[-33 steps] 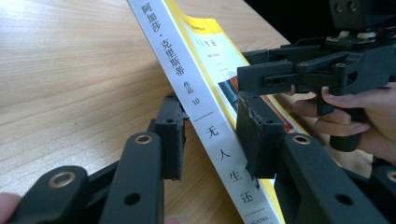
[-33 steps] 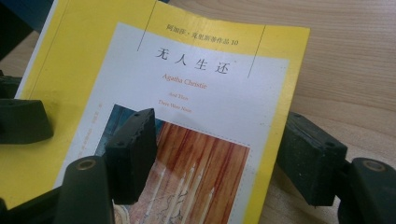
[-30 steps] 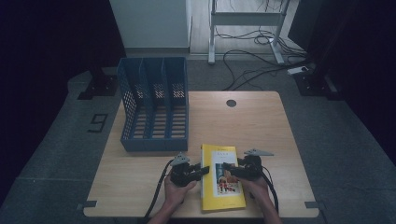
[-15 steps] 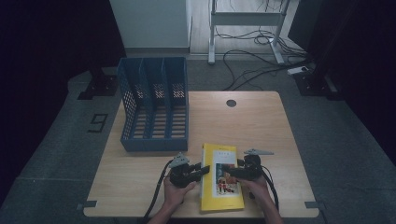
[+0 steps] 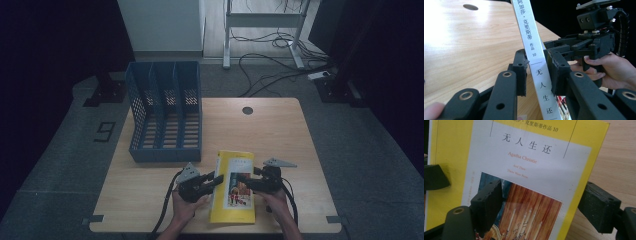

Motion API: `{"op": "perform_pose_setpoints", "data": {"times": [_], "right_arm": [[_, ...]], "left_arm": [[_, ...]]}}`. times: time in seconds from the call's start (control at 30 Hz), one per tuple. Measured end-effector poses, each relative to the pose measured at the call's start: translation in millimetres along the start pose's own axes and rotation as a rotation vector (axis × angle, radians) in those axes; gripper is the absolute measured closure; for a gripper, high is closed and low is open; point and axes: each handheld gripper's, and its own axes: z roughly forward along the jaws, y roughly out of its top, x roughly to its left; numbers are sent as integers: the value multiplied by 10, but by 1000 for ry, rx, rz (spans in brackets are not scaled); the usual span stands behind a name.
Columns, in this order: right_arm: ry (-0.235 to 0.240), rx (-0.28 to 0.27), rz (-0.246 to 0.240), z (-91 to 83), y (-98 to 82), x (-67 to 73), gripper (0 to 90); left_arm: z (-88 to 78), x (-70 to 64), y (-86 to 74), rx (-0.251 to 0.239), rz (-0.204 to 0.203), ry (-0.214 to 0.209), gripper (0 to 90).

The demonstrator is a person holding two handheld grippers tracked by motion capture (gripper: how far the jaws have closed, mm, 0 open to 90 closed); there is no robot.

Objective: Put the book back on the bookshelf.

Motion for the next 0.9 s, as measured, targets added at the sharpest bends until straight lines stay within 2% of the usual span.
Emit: {"op": "perform_pose_setpoints", "data": {"times": [0.27, 0.43, 0.63, 0.77, 0.9], "right_arm": [[10, -30, -5, -35, 17, 26, 240], [23, -57, -18, -73, 37, 65, 248], [49, -67, -43, -79, 44, 112, 263], [45, -76, -59, -90, 47, 131, 262], [44, -95, -74, -130, 66, 160, 263]], "left_arm": [[-30, -21, 30, -8, 3, -29, 691], [-56, -59, 59, -8, 24, -34, 682], [-55, -88, 65, 3, 45, -15, 673], [-63, -110, 72, 9, 64, 14, 691], [-93, -151, 89, -8, 88, 17, 706]]}}
